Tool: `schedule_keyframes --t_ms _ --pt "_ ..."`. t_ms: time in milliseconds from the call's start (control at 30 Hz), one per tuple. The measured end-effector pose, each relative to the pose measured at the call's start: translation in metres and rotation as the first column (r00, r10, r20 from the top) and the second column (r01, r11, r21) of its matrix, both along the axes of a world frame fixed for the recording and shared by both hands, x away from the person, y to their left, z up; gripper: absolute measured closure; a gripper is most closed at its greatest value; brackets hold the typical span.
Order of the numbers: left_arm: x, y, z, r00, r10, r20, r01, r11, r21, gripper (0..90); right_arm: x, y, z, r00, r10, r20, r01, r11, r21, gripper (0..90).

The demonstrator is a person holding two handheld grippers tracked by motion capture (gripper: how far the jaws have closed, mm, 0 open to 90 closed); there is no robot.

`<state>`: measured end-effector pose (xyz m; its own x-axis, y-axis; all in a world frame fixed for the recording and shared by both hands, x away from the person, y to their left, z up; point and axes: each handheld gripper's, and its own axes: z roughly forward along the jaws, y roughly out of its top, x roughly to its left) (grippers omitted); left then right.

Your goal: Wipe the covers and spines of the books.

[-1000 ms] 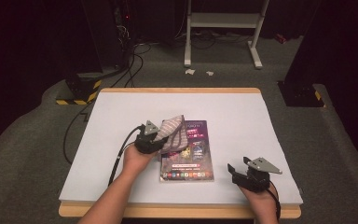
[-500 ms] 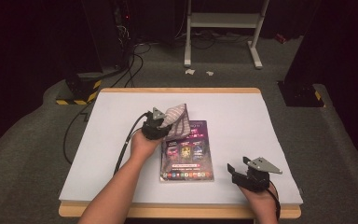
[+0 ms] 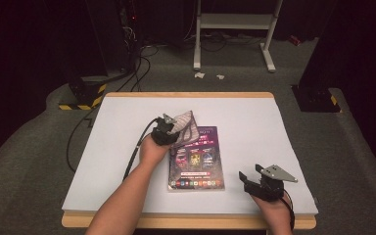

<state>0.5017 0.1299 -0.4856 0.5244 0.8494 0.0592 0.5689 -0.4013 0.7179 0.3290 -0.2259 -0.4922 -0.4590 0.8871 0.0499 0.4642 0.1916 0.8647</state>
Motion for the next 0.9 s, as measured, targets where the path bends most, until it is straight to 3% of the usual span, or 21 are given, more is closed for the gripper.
schedule_keyframes --t_ms 200,400,700,900 --pt "0.0 -0.017 0.0 0.9993 -0.037 -0.007 0.037 0.9993 0.001 70.0 0.0 0.0 0.001 1.0 0.002 0.005 -0.002 1.0 -0.001 29.2" --pt "-0.002 -0.052 -0.001 0.9947 -0.103 -0.007 0.103 0.9946 0.015 70.0 -0.001 0.002 0.001 1.0 0.003 0.002 -0.003 1.0 0.0 29.2" --pt "-0.006 -0.109 -0.003 0.9848 -0.173 -0.001 0.173 0.9847 -0.017 69.9 -0.002 0.003 0.0 0.9999 0.014 0.001 -0.014 1.0 0.0 29.2" --pt "-0.007 -0.129 -0.004 0.9806 -0.196 0.009 0.196 0.9805 -0.015 69.7 -0.002 0.005 -0.001 0.9998 0.02 -0.001 -0.02 1.0 0.002 29.2"
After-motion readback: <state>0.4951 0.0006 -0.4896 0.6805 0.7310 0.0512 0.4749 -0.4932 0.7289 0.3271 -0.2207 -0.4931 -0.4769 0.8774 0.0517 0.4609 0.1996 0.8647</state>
